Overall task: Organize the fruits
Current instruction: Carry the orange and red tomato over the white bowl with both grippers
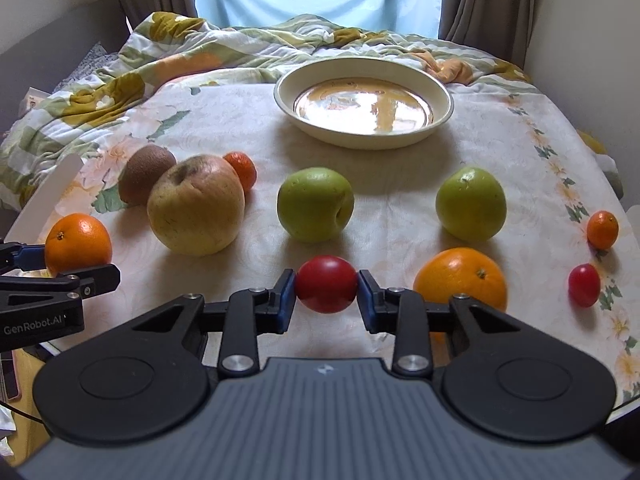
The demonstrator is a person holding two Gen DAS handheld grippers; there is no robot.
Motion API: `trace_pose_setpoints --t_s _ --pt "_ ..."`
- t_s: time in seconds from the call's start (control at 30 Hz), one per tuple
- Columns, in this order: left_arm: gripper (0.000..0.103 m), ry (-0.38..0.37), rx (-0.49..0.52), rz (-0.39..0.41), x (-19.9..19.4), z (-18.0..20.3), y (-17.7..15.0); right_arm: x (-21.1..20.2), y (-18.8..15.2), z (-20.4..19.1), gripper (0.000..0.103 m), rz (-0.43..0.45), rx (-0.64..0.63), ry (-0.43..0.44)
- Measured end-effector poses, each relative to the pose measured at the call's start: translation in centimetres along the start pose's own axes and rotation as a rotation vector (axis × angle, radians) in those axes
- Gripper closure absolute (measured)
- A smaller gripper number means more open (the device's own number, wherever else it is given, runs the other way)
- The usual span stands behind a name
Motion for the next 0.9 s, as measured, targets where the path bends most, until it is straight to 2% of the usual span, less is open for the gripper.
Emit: trace_pose_setpoints --t_s 0.37,0.63,0.9 --pt "0.039 0.008 -0.046 0.078 -5.7 3.5 3.6 -4.8 2.7 3.5 0.055 0.029 -0.019 0.029" --pt "0.039 0.022 -0.066 0.14 -8.8 6.3 7.9 -8.5 5.8 7.4 0.055 0.059 -0.043 0.06" --pt "0.039 0.015 -0.061 0.181 -9.4 8.0 12.2 -10.2 8.8 10.3 0.055 0.082 -0.117 0.07"
Point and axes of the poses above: each gripper's, at about its wrist camera, not at the fingertips, and x roughly the way its jaws point, z to its right, y to its top, the point moved 10 cm from there along x, roughly the way its jaws point, and after that the axes turned 6 degrees about -z, right-handed, at the moved point
